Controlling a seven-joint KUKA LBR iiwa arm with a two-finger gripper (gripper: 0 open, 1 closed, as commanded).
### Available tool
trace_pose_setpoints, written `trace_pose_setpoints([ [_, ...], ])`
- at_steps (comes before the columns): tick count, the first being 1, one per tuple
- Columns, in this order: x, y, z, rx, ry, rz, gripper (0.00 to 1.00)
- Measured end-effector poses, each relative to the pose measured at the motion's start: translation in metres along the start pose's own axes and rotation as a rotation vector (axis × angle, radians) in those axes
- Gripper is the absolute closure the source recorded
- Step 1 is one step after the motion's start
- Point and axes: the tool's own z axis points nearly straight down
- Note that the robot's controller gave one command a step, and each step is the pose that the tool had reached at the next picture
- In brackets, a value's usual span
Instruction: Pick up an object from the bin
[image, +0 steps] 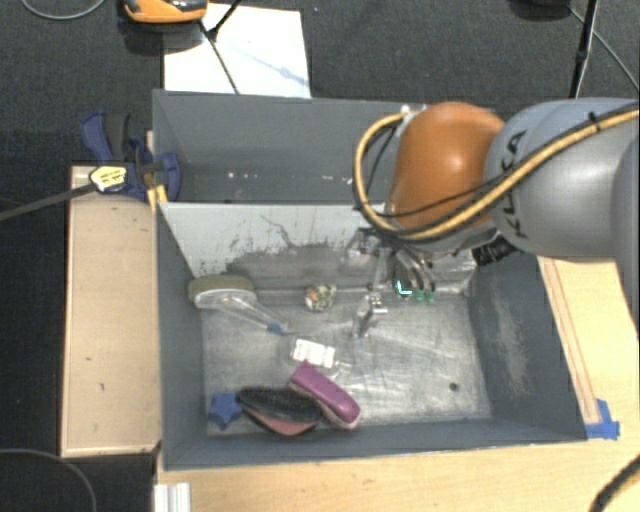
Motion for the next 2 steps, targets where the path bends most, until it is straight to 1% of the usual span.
trace_pose_setpoints([
  [1,0.007,0.121,0.054,0.002,-0.010,-0.386,0.00],
  [2,0.002,0.109,0.065,0.005,-0.011,-0.634,0.00],
])
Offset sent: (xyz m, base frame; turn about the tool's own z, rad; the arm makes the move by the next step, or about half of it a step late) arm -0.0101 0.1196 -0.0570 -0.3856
